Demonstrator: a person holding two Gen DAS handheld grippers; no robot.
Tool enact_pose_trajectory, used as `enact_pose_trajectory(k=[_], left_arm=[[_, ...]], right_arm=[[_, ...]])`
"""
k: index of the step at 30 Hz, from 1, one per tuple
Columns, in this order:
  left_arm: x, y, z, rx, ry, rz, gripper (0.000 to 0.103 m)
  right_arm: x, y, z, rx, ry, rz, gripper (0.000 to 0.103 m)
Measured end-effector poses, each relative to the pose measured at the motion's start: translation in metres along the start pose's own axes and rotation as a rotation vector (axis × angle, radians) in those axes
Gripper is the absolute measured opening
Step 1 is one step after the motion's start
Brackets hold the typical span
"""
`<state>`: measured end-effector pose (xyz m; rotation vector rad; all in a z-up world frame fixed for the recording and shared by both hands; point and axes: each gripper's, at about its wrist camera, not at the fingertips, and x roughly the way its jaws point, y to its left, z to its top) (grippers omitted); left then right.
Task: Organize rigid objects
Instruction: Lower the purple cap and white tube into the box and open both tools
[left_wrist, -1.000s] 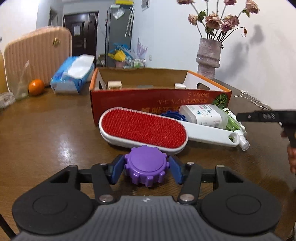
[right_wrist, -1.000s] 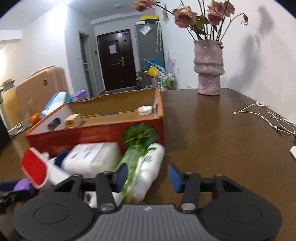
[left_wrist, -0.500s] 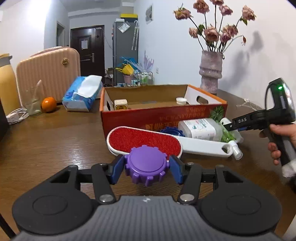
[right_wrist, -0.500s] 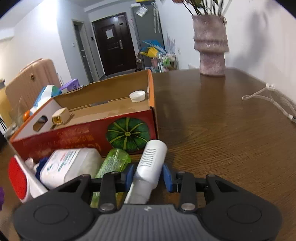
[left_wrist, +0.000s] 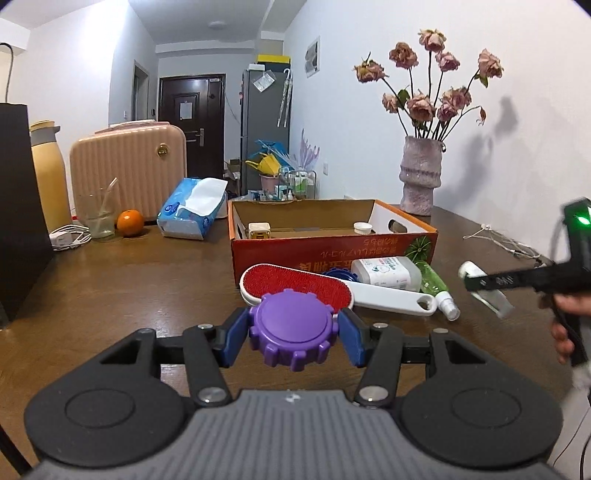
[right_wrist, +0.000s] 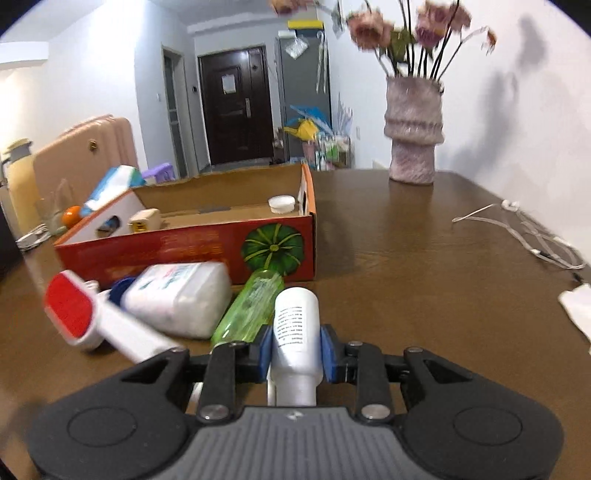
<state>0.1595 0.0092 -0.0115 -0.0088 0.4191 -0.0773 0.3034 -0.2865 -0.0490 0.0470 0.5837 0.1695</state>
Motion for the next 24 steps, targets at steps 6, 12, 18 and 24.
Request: enact_pose_trajectory(k=[6,12,18,24], left_arm=[[-0.024,-0.011,-0.002,0.01,-0.039,-0.011,0.055],[-0.04,-0.023,-0.003,0.031,-0.066,-0.039,0.055],[-0.036,-0.026,0.0,0.032,-0.074,-0.062,0.055],[-0.015,-0.018,0.012,0.032,-0.074,-0.076,0.055]], right_arm=[[-0.07,0.012,-0.027,0.001,-0.068,0.026,0.027],[-0.111,0.019,-0.036,-0.003,-0.128,0.058,0.027],[-0.12,0.027,-0.034,-0.028,-0.143,0.077,0.027],[-0.104,0.032,-0.024,-0.033,-0.131,0.093,0.027]])
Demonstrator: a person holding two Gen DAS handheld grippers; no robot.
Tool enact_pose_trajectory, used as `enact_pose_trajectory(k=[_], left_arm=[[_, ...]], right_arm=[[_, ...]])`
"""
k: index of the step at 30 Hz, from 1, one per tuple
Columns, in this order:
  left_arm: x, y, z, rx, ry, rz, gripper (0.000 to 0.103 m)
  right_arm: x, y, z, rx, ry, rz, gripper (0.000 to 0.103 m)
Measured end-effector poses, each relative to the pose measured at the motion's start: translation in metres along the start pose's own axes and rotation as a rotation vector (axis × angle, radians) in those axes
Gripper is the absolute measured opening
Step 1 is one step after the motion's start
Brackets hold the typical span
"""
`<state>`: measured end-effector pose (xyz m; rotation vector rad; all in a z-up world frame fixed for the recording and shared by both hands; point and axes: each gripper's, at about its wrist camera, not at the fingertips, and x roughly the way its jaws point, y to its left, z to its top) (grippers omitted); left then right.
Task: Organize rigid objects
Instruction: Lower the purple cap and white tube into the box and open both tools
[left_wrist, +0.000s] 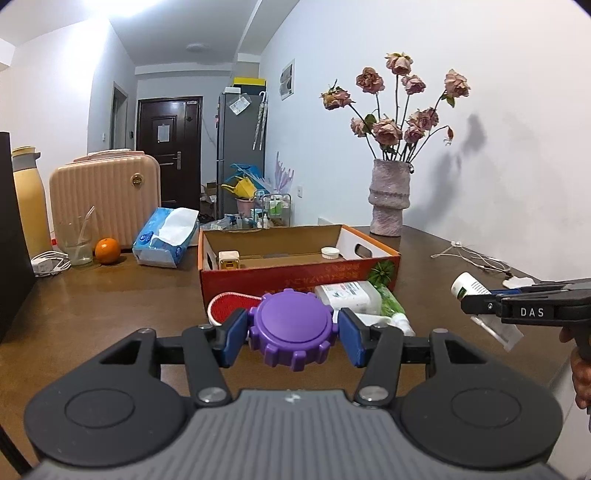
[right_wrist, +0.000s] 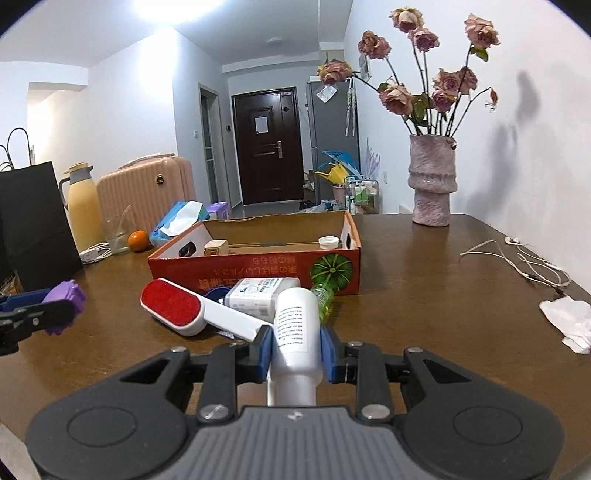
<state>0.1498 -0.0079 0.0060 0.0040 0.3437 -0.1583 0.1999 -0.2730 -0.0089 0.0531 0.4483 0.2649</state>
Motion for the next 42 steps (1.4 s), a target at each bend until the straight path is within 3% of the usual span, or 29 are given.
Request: enact_pose_trajectory(k=[7,12,19,25,27,31,35,39,42], left_arm=[[0.054,0.024,0.037,-0.004,0.0,-0.056,0.055],[0.103,0.043,0.083,0.015,0.012,-0.106,0.055],[0.212,0.062,0.143,0.052,0.123,-0.093,0.055],[0.319,0.087,0.14,-0.018,0.341,-0.046,0.055],[0.341,0.084,0.135,-0.005,0.376,-0.025,0.055],[0.383,0.073,0.129,0.002,0.454,-0.054,0.055],[0.42,0.075,0.12,0.002,0.529,0.033,0.056],[0.422,0.081,0.116,0.007,0.513,0.07,0.059],[0.405,0.09,0.126,-0.047,0.5,0.057,0.062]], right_arm=[[0.042,0.006,0.032,-0.044,0.004,0.05,0.027],[0.089,-0.002,0.076,-0.044,-0.002,0.106,0.027],[0.186,-0.012,0.148,-0.049,0.091,0.149,0.027],[0.283,-0.021,0.172,0.0,0.238,0.126,0.027],[0.316,-0.018,0.17,-0.02,0.295,0.084,0.027],[0.372,-0.007,0.166,-0.098,0.376,-0.006,0.027],[0.407,0.001,0.159,-0.175,0.461,-0.042,0.027],[0.414,0.008,0.154,-0.224,0.468,-0.059,0.029],[0.405,0.013,0.159,-0.25,0.444,-0.067,0.045]])
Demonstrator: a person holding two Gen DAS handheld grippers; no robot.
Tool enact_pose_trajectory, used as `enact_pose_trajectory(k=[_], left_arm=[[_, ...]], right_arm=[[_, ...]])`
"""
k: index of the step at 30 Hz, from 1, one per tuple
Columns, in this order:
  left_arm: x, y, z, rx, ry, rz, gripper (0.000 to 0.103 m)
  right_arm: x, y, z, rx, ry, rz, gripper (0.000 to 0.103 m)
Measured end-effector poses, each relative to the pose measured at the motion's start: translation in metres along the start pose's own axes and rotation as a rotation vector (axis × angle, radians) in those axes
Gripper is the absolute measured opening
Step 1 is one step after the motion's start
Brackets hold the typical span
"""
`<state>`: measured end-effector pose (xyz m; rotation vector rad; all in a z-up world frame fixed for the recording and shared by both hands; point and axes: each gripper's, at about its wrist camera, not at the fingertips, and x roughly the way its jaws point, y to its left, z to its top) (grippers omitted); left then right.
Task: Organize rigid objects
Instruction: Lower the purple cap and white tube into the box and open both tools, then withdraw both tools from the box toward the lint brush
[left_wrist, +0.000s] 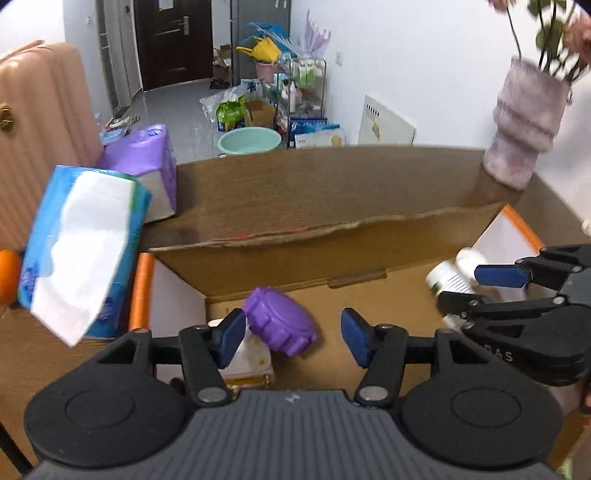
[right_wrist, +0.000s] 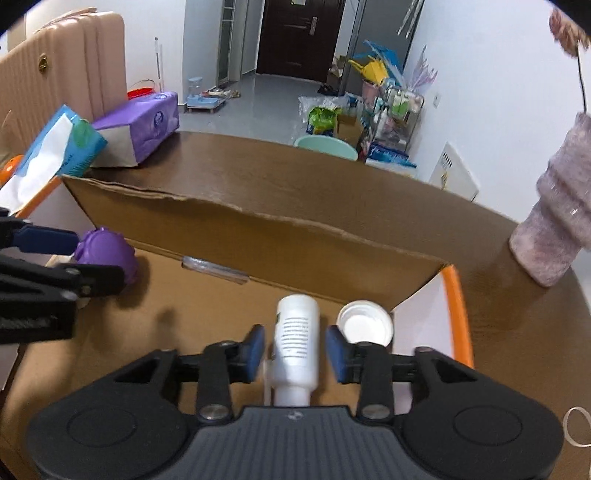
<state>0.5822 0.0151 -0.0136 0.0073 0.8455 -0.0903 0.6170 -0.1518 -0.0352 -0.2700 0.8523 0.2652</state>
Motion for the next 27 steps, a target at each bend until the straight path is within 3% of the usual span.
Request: enact_pose_trajectory(k=[3,8,14,20,25,27], left_arm=[[-0.032,0.003,-0.001,0.03,-0.06,-0.013,0.075],[-0.097,0.004,-0.013,0.059,-0.125,-0.036,0.083],[-0.171,0.01,-0.046,0.067,-0.206,-0.022,0.092],[-0.242,0.002,-0.104,0.115,-0.371,0.012,0.103],[-0.285,-0.01,-0.175,0.156,-0.536,0.019,0.103],[-0.293,-0.009,-0.208,0.124,-0.582,0.008,0.103]], right_arm=[[-0.027,0.0,0.001,-0.003,-0.047,0.002,0.055],[-0.082,-0.01,0.002,-0.021,-0.117,-0.015,0.065],[-0.154,-0.024,-0.025,0.04,-0.209,-0.005,0.074],[-0.226,-0.013,-0.079,0.064,-0.346,0.004,0.083],[-0.27,0.009,-0.141,0.06,-0.462,0.016,0.089],[-0.282,0.019,-0.169,0.066,-0.491,0.03,0.09]])
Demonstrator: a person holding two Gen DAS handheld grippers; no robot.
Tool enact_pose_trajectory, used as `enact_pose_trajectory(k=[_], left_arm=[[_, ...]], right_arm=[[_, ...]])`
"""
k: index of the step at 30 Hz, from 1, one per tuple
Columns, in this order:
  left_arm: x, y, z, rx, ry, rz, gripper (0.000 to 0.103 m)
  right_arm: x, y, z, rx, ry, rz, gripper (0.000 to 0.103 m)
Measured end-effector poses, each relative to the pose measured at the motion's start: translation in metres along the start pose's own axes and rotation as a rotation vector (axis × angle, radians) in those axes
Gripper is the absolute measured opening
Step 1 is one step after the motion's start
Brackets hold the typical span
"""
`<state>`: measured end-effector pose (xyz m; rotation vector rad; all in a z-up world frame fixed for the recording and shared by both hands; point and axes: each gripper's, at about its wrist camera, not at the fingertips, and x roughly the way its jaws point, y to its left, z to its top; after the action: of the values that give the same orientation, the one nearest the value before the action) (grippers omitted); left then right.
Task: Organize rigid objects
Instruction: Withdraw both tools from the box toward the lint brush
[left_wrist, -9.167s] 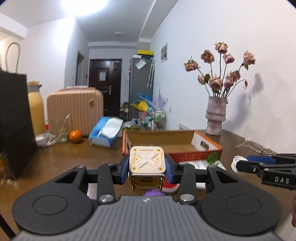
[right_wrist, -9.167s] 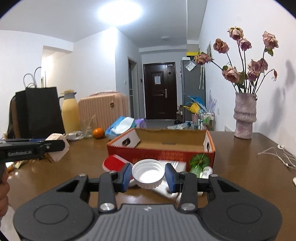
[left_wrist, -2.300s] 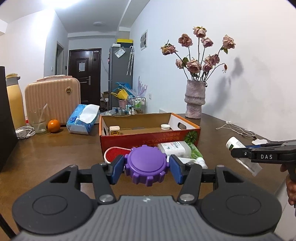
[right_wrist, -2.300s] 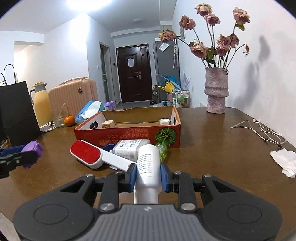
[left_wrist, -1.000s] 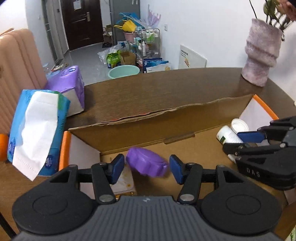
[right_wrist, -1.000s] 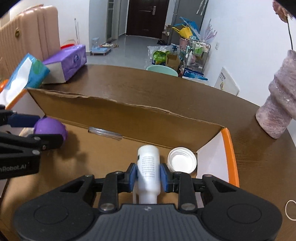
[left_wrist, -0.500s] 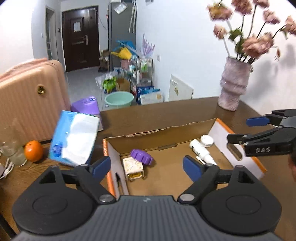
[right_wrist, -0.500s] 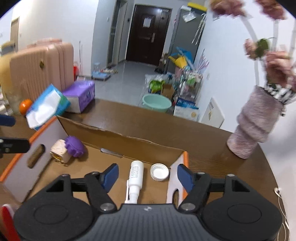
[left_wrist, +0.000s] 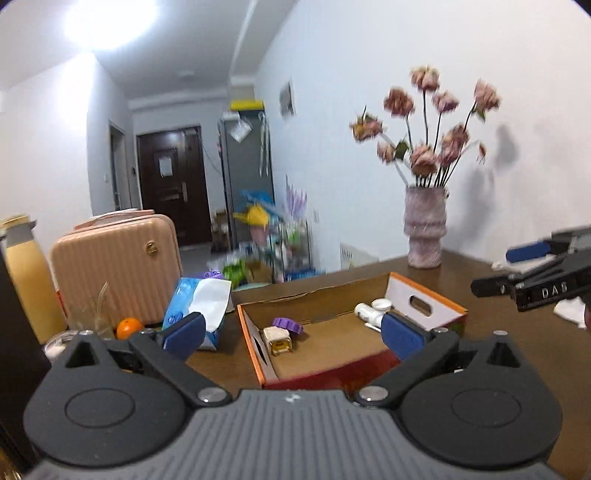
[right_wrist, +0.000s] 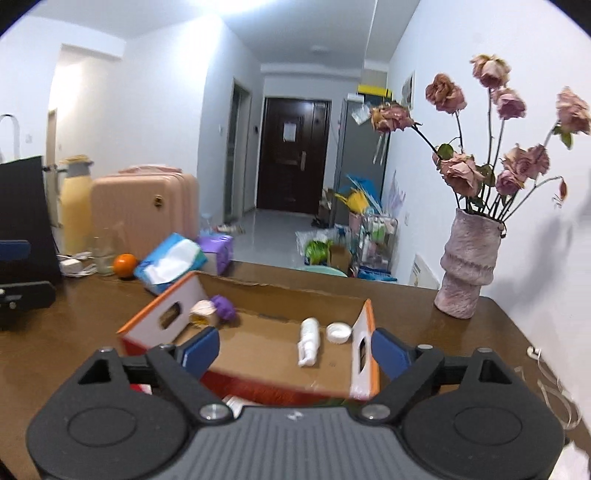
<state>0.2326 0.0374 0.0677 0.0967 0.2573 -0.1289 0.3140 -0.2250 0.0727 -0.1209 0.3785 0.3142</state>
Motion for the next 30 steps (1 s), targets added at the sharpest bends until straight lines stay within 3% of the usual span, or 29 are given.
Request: enact_pose_trajectory(k=[5,12,19,30], left_arm=[[-0.053,-0.003,-0.067,-0.174,0.03,-0.029,0.103],[-0.103,-0.007,-0.122,-0.207,0.062,0.093,0.103],[-0.13,-0.013,-0.128,-0.212,0.05,0.111,0.103],[-0.134,-0.031,-0.126,-0.167,0.037,0.093,0.103]], right_arm=[[-0.044,0.017,-0.054,0.039,-0.039,0.005,0.091],[-0.078,0.039,-0.128,0.145,-0.034,-0.032,0.091],[-0.115,0.059,-0.166,0.089,-0.054,-0.038,0.091],[-0.144,0.06,-0.162,0.071,-0.1,-0.064,0.092]])
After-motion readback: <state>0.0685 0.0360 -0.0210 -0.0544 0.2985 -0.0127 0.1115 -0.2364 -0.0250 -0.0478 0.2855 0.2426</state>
